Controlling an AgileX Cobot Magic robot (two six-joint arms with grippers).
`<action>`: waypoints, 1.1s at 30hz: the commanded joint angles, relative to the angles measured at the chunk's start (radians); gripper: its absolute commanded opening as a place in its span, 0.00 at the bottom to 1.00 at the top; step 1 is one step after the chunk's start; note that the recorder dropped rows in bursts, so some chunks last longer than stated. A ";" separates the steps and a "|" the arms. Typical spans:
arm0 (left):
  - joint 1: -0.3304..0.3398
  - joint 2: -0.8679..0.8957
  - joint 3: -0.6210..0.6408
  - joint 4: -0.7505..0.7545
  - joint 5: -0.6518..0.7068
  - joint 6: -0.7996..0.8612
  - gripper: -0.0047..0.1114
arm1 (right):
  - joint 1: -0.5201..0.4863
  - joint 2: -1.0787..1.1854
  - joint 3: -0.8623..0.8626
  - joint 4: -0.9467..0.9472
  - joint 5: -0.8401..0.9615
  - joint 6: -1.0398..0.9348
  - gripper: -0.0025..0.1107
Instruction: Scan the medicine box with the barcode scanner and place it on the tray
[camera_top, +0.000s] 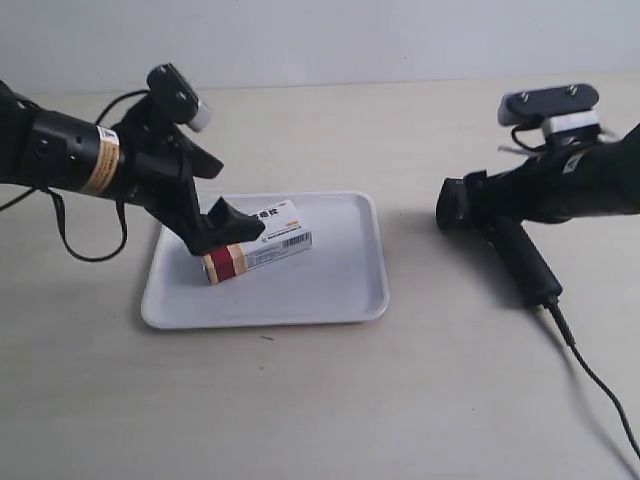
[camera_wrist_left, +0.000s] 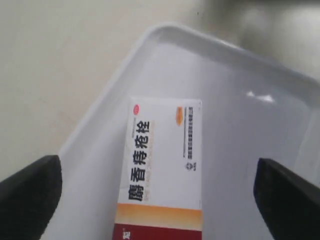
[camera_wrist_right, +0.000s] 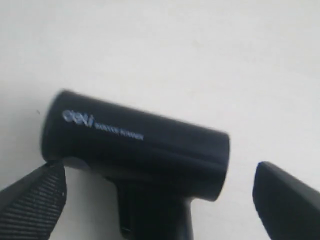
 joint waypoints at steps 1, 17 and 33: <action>0.011 -0.153 -0.005 0.049 -0.039 -0.171 0.93 | -0.004 -0.239 -0.005 -0.001 0.085 0.011 0.86; 0.131 -0.702 0.254 0.049 -0.202 -0.340 0.05 | -0.004 -0.982 0.042 -0.001 0.228 0.011 0.02; 0.130 -1.517 0.836 -0.181 0.106 -0.375 0.05 | -0.004 -1.040 0.158 0.022 0.409 0.010 0.02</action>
